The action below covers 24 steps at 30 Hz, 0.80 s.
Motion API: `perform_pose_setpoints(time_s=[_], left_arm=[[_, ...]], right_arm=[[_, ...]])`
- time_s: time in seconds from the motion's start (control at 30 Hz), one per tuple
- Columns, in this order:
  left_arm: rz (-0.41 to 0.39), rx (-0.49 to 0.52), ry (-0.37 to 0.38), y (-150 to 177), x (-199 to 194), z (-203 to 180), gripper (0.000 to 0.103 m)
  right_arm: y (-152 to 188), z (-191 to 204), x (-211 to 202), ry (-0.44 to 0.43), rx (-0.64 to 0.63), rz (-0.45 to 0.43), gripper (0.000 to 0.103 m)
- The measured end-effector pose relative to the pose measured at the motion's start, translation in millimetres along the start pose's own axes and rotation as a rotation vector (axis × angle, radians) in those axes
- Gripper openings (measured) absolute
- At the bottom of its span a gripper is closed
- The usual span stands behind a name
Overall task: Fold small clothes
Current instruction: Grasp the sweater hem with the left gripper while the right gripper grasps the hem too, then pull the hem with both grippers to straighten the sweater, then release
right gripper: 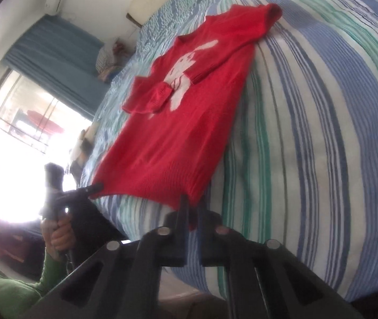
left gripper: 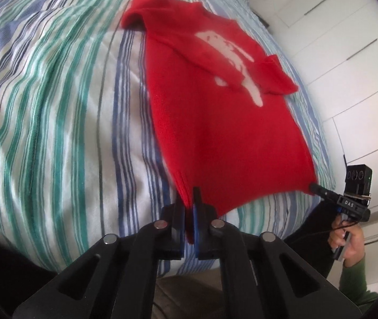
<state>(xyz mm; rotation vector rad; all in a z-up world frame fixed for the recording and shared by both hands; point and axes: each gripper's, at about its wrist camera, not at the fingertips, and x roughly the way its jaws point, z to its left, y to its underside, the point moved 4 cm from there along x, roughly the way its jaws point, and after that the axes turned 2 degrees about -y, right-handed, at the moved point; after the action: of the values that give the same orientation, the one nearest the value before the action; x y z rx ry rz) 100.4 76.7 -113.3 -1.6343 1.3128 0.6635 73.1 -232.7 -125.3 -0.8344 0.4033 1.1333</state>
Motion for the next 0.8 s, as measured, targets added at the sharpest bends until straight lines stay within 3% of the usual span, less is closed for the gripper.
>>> perform_pose_setpoints(time_s=[0.17,0.23,0.3,0.37,0.4,0.47,0.5,0.6,0.7,0.8], left_arm=[[0.023,-0.001,-0.047,1,29,-2,0.004],[0.004,-0.015,-0.019,2,26,-1,0.016],[-0.006,-0.036,0.014,3,25,-1,0.019],[0.001,-0.042,0.012,3,32,-2,0.016],[0.004,-0.035,-0.002,3,34,-4,0.01],[0.004,-0.017,-0.038,2,32,-6,0.003],[-0.002,-0.009,-0.064,2,27,-7,0.003],[-0.029,0.035,-0.145,7,7,-7,0.002],[-0.041,0.069,-0.179,13,-4,-8,0.002],[-0.032,0.096,-0.241,16,7,-5,0.002]], right_arm=[[9,-19,26,0.032,0.026,0.02,0.006],[8,-24,28,0.009,0.055,0.001,0.011],[8,-24,27,-0.026,0.068,-0.015,0.021],[6,-25,31,-0.059,0.07,-0.017,0.024],[4,-25,36,-0.071,0.07,-0.009,0.024],[1,-21,44,-0.082,0.062,-0.011,0.013],[-1,-21,43,-0.051,0.053,-0.015,0.005],[3,-13,28,0.149,-0.04,0.011,0.004],[10,-1,5,0.356,-0.16,0.027,0.004],[16,2,-6,0.41,-0.175,0.033,0.004]])
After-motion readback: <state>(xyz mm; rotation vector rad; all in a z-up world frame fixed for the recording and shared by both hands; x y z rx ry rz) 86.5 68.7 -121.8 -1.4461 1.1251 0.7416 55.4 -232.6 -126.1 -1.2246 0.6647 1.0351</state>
